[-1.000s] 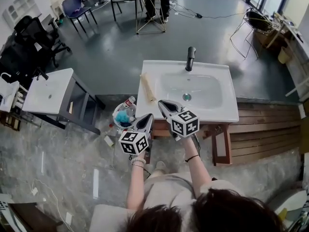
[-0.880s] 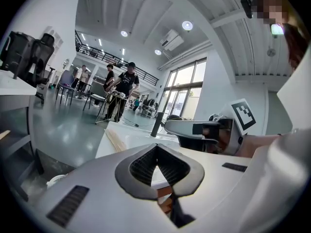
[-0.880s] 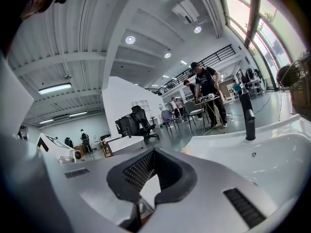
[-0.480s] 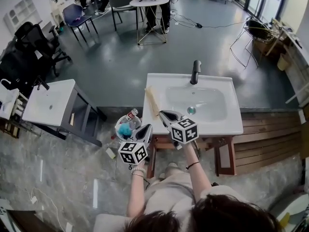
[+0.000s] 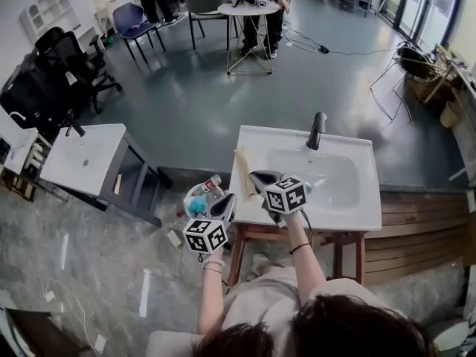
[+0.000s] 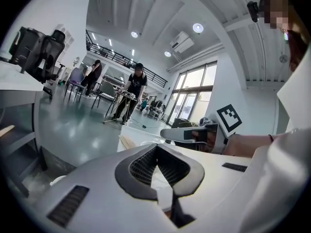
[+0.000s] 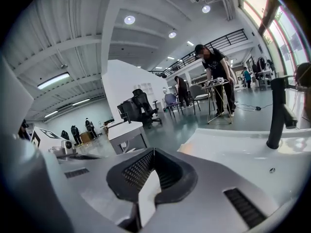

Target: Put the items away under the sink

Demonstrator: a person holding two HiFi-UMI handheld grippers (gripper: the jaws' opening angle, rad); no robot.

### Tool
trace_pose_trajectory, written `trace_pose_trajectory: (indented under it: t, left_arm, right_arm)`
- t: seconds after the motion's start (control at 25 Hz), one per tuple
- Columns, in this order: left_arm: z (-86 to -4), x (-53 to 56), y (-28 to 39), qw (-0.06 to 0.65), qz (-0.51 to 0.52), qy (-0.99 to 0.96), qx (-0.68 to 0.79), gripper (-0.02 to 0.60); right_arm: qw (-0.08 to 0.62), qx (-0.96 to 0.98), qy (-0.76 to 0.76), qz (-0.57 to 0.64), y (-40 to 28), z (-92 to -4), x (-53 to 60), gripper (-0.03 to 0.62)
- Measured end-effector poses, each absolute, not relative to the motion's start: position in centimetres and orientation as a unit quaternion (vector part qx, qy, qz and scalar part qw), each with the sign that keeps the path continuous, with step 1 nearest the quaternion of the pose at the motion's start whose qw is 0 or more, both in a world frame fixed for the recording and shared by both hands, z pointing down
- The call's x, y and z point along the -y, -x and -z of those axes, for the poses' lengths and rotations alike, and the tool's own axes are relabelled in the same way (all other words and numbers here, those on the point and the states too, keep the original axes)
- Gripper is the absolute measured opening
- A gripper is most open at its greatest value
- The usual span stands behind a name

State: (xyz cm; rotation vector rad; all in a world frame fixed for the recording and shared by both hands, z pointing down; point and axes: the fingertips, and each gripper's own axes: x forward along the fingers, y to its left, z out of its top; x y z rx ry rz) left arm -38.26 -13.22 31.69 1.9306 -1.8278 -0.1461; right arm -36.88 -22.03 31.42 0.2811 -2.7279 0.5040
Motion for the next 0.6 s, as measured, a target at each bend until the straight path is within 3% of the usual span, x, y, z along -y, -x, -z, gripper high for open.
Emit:
trace_pose_trajectory:
  t: [0.32, 0.4, 0.6]
  left_arm:
    - [-32.6, 13.0, 41.1, 0.247, 0.062, -0.672, 0.695, 0.002]
    - [-32.8, 12.9, 41.9, 0.248, 0.066, -0.665, 0.701, 0.002]
    - [-33.4, 12.7, 43.2, 0.254, 0.066, -0.652, 0.712, 0.002]
  right_arm:
    - [0.21, 0.952, -0.094, -0.203, 38.8, -34.2, 23.6, 0.028]
    - [0.22, 0.948, -0.095, -0.209, 39.4, -34.9, 23.9, 0.105]
    - [0.248, 0.94, -0.101, -0.21, 40.4, -36.5, 24.4, 0.143]
